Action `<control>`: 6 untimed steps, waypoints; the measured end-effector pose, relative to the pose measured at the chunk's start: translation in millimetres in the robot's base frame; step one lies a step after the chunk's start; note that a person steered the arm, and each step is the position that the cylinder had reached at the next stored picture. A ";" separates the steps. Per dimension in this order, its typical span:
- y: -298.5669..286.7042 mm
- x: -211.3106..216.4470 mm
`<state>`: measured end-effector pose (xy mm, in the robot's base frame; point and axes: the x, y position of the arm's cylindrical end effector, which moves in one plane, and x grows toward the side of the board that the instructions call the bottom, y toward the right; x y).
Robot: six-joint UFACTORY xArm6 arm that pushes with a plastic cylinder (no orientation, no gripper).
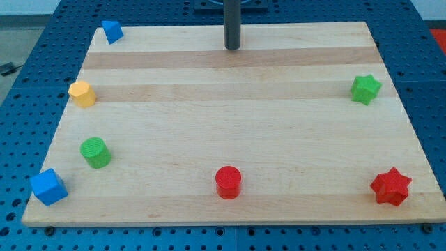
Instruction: Push the heart to the top middle of the board
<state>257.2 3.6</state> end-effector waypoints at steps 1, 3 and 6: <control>3.5 -1.9; 3.6 -9.2; 6.7 61.3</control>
